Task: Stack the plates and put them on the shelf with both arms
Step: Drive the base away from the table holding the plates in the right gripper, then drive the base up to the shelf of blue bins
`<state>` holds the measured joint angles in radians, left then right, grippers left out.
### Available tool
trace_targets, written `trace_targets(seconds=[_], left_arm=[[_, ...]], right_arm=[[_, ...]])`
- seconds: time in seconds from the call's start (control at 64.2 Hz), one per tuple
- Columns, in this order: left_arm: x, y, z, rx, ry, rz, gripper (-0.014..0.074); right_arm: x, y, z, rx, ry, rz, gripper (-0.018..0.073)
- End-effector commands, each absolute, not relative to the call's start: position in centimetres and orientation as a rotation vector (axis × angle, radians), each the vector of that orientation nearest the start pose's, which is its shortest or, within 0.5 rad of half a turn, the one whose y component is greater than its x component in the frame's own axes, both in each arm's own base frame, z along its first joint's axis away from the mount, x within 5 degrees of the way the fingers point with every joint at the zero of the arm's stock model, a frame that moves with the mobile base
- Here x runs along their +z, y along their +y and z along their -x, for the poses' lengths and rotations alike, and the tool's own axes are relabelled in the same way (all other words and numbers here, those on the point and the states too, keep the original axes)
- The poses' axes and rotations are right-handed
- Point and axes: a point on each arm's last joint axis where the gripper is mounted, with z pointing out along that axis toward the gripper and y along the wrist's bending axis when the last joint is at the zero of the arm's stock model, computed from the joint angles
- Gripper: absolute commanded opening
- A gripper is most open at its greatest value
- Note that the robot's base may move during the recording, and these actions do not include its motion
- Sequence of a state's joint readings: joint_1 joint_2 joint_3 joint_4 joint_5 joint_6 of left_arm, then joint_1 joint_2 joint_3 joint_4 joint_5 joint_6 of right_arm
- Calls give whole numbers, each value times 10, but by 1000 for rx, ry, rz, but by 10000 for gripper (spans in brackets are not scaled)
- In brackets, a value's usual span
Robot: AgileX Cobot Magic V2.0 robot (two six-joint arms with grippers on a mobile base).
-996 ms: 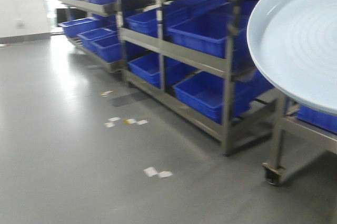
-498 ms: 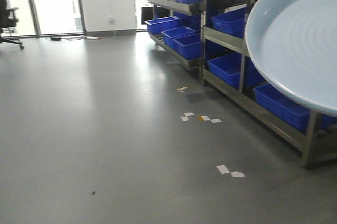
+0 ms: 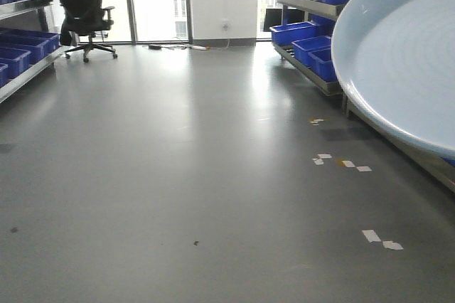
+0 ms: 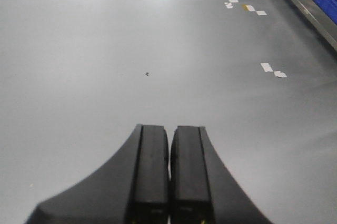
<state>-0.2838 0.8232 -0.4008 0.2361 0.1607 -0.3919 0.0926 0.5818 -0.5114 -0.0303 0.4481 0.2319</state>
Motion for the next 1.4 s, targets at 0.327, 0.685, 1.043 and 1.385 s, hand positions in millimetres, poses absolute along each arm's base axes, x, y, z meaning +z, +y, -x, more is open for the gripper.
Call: trace_targets(seconds=[0.327, 0.685, 1.043, 1.385], left_arm=[[268, -44, -159, -277, 1960, -100, 97], [268, -44, -159, -277, 1960, -100, 97], [268, -44, -159, -277, 1960, -100, 97], [268, -44, -159, -277, 1960, -100, 97]], right_arm=[[318, 10, -120, 187, 1872, -112, 15], [318, 10, -120, 187, 1872, -112, 15], [318, 10, -120, 187, 1872, -112, 15], [318, 10, -120, 187, 1872, -112, 15]])
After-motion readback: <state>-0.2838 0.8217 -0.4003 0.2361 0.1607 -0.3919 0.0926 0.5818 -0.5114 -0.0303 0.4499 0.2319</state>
